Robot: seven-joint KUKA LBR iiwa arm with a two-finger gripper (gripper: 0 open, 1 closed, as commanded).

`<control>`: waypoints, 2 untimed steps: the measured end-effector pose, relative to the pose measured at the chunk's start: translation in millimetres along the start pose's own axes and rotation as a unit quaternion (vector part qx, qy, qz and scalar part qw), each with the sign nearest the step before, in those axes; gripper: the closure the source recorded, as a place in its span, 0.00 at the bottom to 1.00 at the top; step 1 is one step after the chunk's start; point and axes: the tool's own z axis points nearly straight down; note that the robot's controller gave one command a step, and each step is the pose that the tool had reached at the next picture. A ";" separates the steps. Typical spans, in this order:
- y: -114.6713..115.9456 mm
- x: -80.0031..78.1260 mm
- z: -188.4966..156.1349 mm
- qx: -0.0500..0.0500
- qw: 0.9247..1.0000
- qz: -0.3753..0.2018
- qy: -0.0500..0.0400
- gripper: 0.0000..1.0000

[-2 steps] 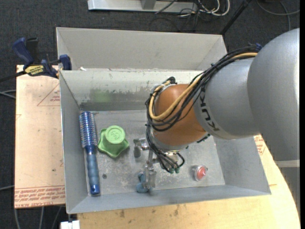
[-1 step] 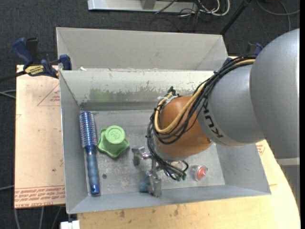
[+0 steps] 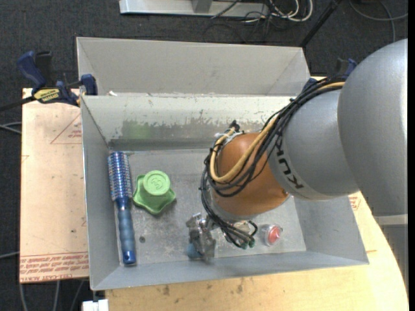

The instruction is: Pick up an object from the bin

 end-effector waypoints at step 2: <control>-5.0 -3.7 -58.3 -0.001 1.000 -0.024 0.006 1.00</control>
Offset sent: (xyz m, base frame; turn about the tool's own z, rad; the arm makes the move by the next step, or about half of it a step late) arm 0.0247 -0.0069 0.1679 -0.1730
